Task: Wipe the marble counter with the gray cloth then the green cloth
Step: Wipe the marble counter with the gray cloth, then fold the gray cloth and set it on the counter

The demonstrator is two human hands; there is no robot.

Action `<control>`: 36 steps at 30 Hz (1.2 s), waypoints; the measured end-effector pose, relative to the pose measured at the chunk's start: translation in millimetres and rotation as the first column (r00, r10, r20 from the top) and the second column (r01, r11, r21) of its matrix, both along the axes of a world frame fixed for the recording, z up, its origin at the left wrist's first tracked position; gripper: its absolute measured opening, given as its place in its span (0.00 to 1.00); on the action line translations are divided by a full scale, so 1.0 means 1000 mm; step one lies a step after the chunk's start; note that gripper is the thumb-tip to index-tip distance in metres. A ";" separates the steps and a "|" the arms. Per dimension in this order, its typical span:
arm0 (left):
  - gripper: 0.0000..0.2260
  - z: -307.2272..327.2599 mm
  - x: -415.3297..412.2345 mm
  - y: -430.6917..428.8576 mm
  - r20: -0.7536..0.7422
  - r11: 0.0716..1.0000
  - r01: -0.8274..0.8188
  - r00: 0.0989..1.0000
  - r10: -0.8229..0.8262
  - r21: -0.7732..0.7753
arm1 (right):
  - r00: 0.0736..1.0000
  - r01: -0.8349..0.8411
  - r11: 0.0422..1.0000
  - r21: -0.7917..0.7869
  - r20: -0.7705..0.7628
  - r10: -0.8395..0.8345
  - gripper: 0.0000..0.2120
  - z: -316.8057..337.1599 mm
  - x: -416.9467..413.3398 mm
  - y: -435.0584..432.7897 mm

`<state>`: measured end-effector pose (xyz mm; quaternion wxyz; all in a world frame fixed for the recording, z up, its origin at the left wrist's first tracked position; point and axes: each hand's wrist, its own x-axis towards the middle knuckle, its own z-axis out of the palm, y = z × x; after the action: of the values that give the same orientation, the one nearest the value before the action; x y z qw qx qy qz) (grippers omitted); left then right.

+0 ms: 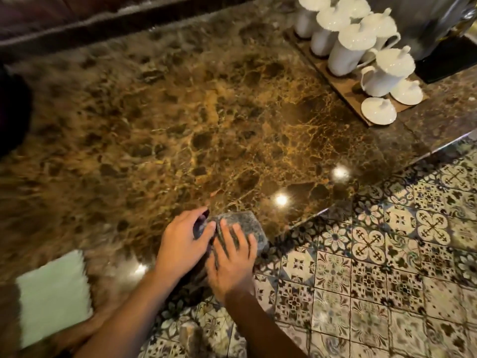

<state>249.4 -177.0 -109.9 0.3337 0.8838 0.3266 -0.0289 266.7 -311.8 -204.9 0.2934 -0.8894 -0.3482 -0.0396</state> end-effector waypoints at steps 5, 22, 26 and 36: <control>0.13 0.009 -0.053 0.024 -0.125 0.896 -0.333 0.943 0.309 -0.293 | 0.972 -0.110 0.994 0.029 -0.205 0.114 0.25 0.026 -0.049 0.030; 0.10 0.194 -0.190 0.143 0.355 0.936 0.146 0.935 -0.024 -0.319 | 0.638 -0.588 0.791 0.169 -0.505 0.582 0.31 0.218 -0.051 0.125; 0.09 0.209 -0.204 0.175 0.384 0.968 0.140 0.922 -0.051 -0.207 | 0.564 -0.747 0.664 0.017 -0.511 0.648 0.14 0.245 -0.035 0.177; 0.16 0.183 -0.201 0.274 0.072 0.986 -0.167 0.984 0.165 0.027 | 0.608 -0.791 0.559 -0.248 -0.418 0.675 0.07 0.251 0.026 0.308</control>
<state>48.7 97.4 73.5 0.3315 0.8593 0.3878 0.0351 292.4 -4.0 46.3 0.1349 -0.6960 -0.6449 0.2854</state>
